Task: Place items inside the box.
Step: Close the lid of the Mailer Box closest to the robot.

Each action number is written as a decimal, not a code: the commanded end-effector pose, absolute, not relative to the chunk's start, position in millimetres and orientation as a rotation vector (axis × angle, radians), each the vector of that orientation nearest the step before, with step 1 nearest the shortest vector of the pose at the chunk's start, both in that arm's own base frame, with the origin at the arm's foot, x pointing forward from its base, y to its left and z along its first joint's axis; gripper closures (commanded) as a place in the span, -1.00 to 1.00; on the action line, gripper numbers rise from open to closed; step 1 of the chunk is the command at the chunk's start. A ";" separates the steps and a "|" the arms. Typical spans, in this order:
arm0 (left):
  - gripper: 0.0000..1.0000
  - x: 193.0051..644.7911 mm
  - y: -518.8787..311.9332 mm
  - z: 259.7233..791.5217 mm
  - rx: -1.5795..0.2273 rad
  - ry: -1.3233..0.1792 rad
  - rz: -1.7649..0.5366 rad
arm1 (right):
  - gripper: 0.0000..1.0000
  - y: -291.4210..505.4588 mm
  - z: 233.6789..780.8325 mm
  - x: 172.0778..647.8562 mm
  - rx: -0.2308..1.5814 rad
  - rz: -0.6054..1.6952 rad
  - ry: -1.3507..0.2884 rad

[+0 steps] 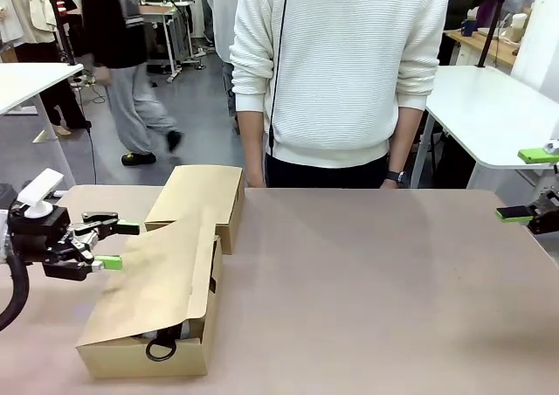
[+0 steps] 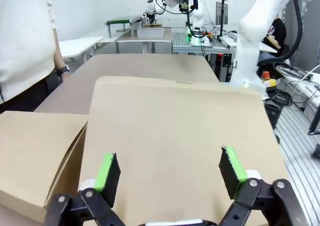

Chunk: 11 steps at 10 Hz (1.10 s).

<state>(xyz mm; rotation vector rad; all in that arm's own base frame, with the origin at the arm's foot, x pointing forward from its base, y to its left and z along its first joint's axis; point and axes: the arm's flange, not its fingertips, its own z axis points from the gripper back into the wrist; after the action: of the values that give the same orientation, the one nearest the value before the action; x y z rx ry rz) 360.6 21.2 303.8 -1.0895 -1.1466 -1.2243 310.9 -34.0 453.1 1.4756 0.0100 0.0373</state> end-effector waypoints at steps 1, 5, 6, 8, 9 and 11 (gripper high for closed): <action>-1.00 354.7 31.0 311.9 -1.104 -1.168 -1.222 | -1.00 -34.0 457.3 309.5 1.475 0.025 0.025; -1.00 344.4 -21.6 303.5 -1.086 -1.312 -1.152 | -1.00 -34.0 457.3 309.5 1.475 0.025 0.025; -1.00 335.9 -35.3 301.7 -1.078 -1.295 -1.165 | -1.00 -34.0 457.3 309.5 1.475 0.025 0.025; -1.00 319.3 -59.6 287.0 -1.059 -1.219 -1.248 | -1.00 -34.0 457.3 309.5 1.475 0.025 0.025; -1.00 314.2 -65.3 279.8 -1.031 -1.212 -1.275 | -1.00 -34.0 457.3 309.5 1.475 0.025 0.025; -1.00 308.9 -73.2 267.4 -0.976 -1.175 -1.334 | -1.00 -34.0 457.3 309.5 1.475 0.025 0.025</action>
<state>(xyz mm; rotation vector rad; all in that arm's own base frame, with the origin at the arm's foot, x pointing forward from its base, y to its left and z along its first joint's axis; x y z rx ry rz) 387.1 -58.7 290.3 -1.0430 -1.1423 -1.2983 310.9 -34.0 453.1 1.4756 0.0100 0.0374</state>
